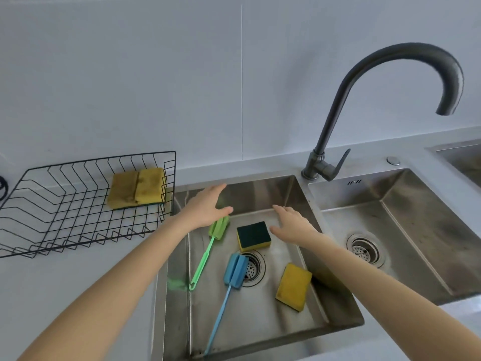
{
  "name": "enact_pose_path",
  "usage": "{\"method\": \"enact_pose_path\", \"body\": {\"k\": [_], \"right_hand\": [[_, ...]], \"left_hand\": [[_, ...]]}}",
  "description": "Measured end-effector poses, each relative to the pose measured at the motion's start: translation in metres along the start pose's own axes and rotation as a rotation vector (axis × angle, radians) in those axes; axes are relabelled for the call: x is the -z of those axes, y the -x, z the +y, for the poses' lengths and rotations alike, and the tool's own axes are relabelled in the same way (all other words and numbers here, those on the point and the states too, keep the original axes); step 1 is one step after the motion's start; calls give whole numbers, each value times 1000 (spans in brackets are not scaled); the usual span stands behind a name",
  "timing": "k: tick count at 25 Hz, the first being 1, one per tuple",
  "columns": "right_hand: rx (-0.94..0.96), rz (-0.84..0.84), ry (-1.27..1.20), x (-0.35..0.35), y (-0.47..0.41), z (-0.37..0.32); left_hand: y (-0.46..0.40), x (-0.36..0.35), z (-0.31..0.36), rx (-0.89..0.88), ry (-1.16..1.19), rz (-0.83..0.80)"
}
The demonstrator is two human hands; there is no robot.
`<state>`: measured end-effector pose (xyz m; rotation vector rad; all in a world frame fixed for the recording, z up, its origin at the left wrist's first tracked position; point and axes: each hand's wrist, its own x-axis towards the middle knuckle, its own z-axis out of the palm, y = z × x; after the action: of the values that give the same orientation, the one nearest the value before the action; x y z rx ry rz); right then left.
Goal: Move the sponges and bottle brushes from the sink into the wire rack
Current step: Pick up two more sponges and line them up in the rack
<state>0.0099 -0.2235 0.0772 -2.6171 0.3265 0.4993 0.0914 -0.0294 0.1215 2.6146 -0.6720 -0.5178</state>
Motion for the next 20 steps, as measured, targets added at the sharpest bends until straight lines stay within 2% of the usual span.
{"method": "enact_pose_path", "body": {"k": [7,15,20], "right_hand": [[-206,-174,-32,-59,11,60],[-237,-254,52,-105,-5,83],[-283,-296,45,-114,-24,97]], "left_hand": [[-16,-66,5,17,-3,-149],[-43,-126,-2,22,27,-267],[-61,-154,-13,23,-85,-344]]}}
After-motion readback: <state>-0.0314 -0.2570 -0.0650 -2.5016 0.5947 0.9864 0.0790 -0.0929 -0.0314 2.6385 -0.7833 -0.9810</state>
